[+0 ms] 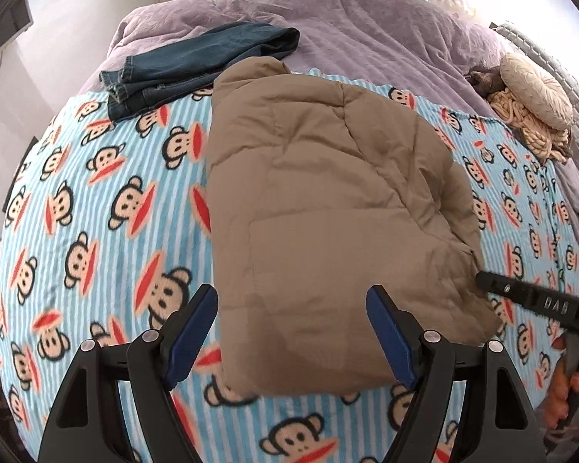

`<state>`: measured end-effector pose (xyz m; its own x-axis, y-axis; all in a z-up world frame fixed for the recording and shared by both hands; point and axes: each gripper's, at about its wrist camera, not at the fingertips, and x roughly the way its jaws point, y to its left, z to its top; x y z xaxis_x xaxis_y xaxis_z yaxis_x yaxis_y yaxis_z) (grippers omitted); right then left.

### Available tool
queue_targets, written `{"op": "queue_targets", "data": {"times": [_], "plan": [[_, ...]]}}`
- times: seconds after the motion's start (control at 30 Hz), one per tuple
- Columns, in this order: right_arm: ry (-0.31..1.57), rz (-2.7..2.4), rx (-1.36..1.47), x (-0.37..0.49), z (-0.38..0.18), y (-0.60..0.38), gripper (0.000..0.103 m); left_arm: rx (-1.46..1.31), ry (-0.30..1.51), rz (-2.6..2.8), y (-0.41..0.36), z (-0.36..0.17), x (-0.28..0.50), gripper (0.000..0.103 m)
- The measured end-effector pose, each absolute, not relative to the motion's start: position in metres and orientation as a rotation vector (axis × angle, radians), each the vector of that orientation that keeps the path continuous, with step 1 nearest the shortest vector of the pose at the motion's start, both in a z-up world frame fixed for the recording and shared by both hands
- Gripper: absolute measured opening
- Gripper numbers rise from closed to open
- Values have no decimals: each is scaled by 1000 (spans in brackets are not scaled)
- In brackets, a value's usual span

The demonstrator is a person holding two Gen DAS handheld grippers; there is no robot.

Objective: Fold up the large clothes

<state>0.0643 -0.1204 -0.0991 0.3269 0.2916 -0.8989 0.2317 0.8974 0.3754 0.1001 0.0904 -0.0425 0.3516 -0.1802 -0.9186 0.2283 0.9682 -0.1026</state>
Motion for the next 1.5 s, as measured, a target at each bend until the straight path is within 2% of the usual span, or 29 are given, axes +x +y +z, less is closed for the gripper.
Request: {"op": "queue_targets", "data": {"times": [0.07,0.17,0.4,0.53,0.6,0.73,0.77,0.8,1.5], "plan": [[1266,42,479,57,-99,-115,30,44,1179,-256,92,-39,93,80],[1287,44,460,45,-97,-106,38,61,1167,-234,93,-34,82,103],[1297,55,417,23,-83,-92,62,69,1179,-221,96,-23,58,103],[1305,59,410,12,-77,-86,70,85,1159,-179,102,-16,46,103],[1305,61,397,7,-72,-83,79,100,1124,-154,104,-9,38,103],[1290,47,349,-1,-62,-78,80,129,1099,-120,107,0,28,103],[1283,40,332,-3,-58,-76,82,112,1103,-128,109,2,26,103],[1274,36,319,-5,-55,-75,91,98,1112,-132,111,3,25,103],[1099,-91,203,-28,14,-70,92,86,1061,-68,115,51,3,103]]}}
